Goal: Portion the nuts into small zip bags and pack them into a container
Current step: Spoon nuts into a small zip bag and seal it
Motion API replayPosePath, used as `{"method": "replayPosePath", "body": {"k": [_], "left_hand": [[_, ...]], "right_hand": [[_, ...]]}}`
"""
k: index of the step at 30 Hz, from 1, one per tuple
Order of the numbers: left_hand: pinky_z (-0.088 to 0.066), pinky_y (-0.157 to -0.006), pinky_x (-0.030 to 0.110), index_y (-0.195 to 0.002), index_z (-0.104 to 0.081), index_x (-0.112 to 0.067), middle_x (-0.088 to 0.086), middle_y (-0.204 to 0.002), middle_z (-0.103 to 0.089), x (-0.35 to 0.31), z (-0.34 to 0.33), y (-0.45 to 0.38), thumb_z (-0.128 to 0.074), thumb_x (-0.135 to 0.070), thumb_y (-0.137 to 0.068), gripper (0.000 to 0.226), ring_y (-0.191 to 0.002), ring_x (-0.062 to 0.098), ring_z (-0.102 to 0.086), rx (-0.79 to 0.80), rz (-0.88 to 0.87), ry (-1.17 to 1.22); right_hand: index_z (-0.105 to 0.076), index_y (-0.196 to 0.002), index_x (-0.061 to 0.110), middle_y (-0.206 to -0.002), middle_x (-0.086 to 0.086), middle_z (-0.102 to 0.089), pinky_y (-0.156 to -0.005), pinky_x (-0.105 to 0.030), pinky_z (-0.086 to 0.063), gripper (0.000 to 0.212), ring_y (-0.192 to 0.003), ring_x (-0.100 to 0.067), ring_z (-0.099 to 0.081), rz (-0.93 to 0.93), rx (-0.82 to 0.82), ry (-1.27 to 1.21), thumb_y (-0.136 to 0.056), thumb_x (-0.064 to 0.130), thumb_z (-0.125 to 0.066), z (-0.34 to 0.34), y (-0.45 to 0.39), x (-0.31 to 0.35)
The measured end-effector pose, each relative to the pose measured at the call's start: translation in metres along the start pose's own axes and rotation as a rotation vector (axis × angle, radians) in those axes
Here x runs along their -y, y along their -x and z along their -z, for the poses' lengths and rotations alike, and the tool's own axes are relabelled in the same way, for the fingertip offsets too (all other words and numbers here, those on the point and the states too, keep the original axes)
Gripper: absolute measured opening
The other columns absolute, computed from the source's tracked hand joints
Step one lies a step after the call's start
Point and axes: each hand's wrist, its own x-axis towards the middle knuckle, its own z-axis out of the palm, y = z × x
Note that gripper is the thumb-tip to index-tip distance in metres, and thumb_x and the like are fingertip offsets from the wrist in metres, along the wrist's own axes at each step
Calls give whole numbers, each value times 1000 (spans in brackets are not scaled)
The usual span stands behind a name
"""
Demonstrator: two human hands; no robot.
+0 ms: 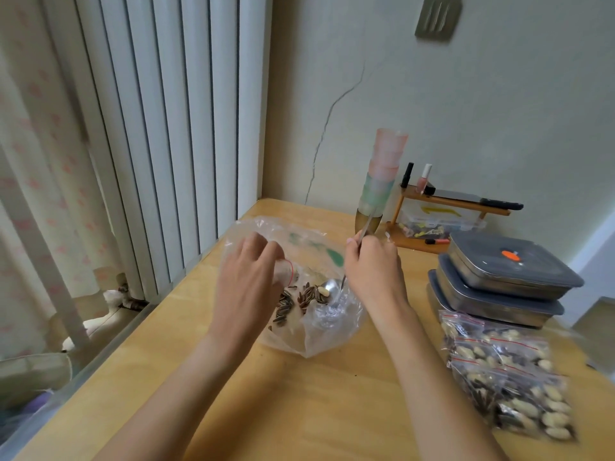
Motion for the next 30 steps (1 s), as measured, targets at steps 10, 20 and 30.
{"method": "replayPosePath", "body": {"k": [10,20,30], "left_hand": [[-42,-88,42,-96,-68,-18,9,-115,-59,24,-1,-36,-72,-23,-85,12,-104,31,-58,169,170,-142],[-41,-56,28,-98,-67,-8,0,-87,-66,-13,3,-47,-77,-26,-87,24,-78,19,-59,299,292,342],[-49,-65,24,-89,-68,-11,2,-87,-69,-41,41,-98,-76,-30,-88,21,-76,15,-61,120,293,570]], "right_hand": [[-56,-81,12,-69,-13,-64,-56,-46,-60,44,-60,-33,-68,-25,14,-56,-104,42,-34,1,-6,4],[-56,-85,3,-76,-20,-63,-62,-48,-61,37,-65,-38,-69,-67,76,-10,-104,25,-31,13,-2,15],[-61,-90,-1,-83,-22,-66,-61,-50,-62,36,-70,-39,-71,-101,55,11,-106,17,-34,14,-4,10]]}}
